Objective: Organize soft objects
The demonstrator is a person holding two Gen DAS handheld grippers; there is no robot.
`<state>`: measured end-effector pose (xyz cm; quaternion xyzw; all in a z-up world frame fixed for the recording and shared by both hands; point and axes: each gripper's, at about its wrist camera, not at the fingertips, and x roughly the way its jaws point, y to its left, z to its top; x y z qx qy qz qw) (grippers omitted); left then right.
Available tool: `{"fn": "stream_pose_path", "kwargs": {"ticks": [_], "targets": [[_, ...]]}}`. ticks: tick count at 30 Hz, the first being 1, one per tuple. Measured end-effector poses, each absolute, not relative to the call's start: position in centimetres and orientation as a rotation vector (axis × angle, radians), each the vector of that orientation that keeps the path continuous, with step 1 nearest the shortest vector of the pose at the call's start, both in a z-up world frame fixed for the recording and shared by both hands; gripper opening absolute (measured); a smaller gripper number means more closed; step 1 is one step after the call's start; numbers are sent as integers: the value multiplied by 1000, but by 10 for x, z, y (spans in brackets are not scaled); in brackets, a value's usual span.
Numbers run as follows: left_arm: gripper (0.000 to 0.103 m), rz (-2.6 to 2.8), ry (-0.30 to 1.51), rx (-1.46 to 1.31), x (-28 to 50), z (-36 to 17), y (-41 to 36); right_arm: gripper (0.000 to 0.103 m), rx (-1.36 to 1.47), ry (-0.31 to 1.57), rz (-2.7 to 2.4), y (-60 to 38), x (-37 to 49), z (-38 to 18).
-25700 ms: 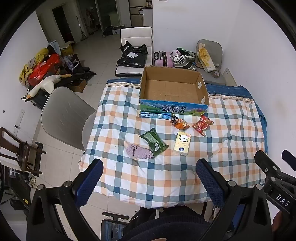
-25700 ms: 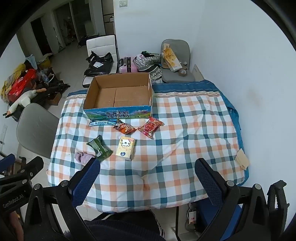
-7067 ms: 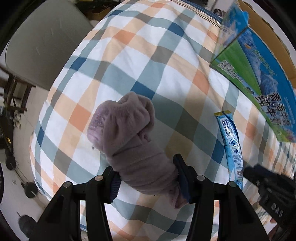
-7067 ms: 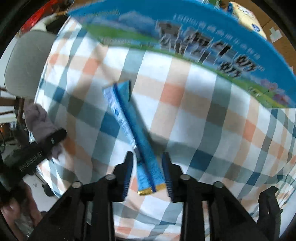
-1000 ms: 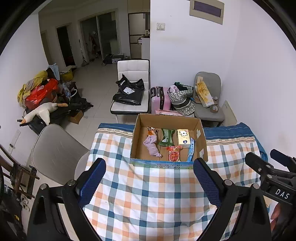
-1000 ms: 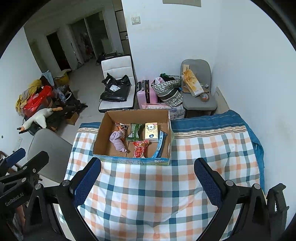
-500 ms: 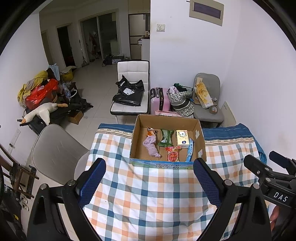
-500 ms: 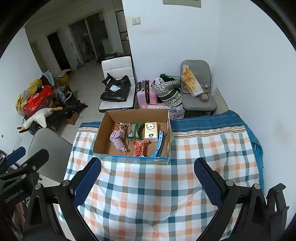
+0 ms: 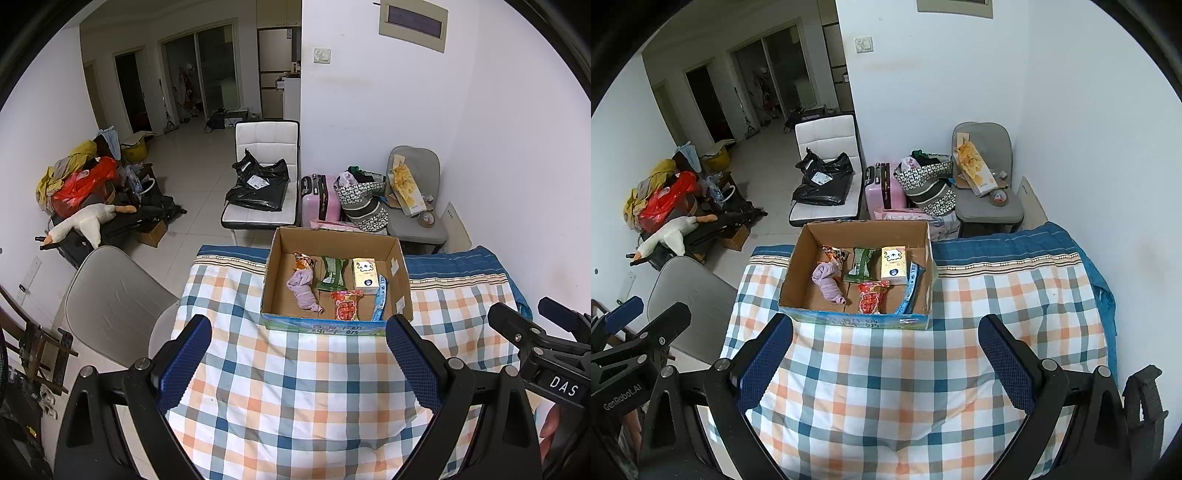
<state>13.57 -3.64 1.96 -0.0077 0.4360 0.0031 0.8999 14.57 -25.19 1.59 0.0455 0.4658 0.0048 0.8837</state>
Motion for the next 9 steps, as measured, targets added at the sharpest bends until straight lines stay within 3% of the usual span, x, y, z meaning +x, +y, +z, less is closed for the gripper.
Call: {"fn": "stream_pose_path", "kwargs": {"ticks": [9], "targets": [[97, 5, 904, -16, 134, 21, -36, 102, 92, 964, 7, -252, 147, 19]]}}
